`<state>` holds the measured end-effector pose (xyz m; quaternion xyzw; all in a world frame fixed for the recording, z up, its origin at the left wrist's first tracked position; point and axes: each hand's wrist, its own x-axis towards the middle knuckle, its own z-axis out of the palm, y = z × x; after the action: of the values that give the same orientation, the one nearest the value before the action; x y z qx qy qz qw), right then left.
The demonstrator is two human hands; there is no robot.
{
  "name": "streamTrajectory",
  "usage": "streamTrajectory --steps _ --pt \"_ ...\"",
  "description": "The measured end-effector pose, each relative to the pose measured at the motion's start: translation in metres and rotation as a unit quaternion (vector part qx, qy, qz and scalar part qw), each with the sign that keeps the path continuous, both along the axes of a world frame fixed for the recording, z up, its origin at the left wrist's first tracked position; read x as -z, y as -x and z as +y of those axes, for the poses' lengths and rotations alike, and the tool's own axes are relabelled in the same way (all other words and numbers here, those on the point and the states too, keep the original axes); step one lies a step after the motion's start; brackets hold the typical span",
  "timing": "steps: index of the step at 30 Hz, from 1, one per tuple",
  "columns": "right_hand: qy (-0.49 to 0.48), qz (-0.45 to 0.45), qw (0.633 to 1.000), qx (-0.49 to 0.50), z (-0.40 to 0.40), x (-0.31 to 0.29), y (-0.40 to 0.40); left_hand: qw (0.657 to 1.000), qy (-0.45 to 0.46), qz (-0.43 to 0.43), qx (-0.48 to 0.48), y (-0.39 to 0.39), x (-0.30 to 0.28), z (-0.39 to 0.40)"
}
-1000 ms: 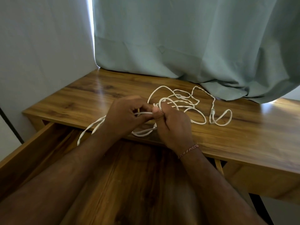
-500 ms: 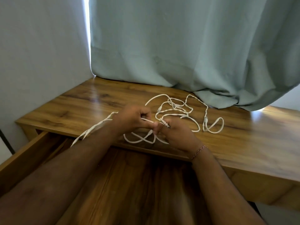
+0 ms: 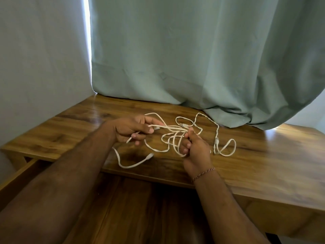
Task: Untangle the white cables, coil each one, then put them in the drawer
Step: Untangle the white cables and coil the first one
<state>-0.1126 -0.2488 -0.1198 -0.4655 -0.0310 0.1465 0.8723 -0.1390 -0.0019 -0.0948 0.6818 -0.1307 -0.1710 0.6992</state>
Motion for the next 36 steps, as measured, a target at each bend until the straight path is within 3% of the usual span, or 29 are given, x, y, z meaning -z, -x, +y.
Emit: streamTrajectory --steps 2,3,5,6,7,8,16,21,26,30,33,36 --pt "-0.033 0.026 0.999 0.022 -0.001 0.006 -0.006 0.989 -0.125 -0.027 -0.077 -0.007 0.001 0.003" --pt "-0.049 0.028 0.998 0.033 -0.002 0.009 -0.008 0.959 -0.244 -0.086 -0.120 -0.011 0.000 0.006" --pt "-0.065 0.007 0.996 0.053 -0.006 0.012 -0.014 0.815 -0.492 -0.247 -0.183 -0.018 -0.002 0.016" --pt "-0.060 -0.013 0.997 0.055 -0.008 0.013 -0.017 0.743 -0.554 -0.317 -0.200 -0.021 0.000 0.022" --pt "-0.050 -0.036 0.997 0.050 -0.009 0.014 -0.019 0.705 -0.568 -0.366 -0.216 -0.020 0.002 0.025" --pt "-0.038 -0.055 0.997 0.042 -0.010 0.016 -0.020 0.690 -0.554 -0.403 -0.234 -0.019 0.004 0.026" --pt "0.025 -0.125 0.992 -0.004 -0.008 0.021 -0.021 0.634 -0.507 -0.484 -0.326 -0.030 0.041 -0.019" --pt "0.152 -0.217 0.963 -0.042 -0.005 0.024 -0.013 0.592 -0.492 -0.528 -0.358 -0.048 0.037 -0.025" --pt "0.210 -0.249 0.944 -0.050 -0.004 0.017 -0.006 0.650 -0.490 -0.467 -0.345 -0.051 0.023 -0.036" --pt "0.197 -0.258 0.942 -0.086 -0.008 0.017 -0.004 0.648 -0.495 -0.462 -0.349 -0.039 0.010 -0.047" --pt "0.145 -0.260 0.943 -0.152 -0.007 0.016 0.001 0.661 -0.504 -0.437 -0.343 -0.028 0.012 -0.045" --pt "0.024 -0.213 0.956 -0.202 0.000 0.016 0.012 0.690 -0.482 -0.396 -0.368 -0.018 0.030 -0.044"
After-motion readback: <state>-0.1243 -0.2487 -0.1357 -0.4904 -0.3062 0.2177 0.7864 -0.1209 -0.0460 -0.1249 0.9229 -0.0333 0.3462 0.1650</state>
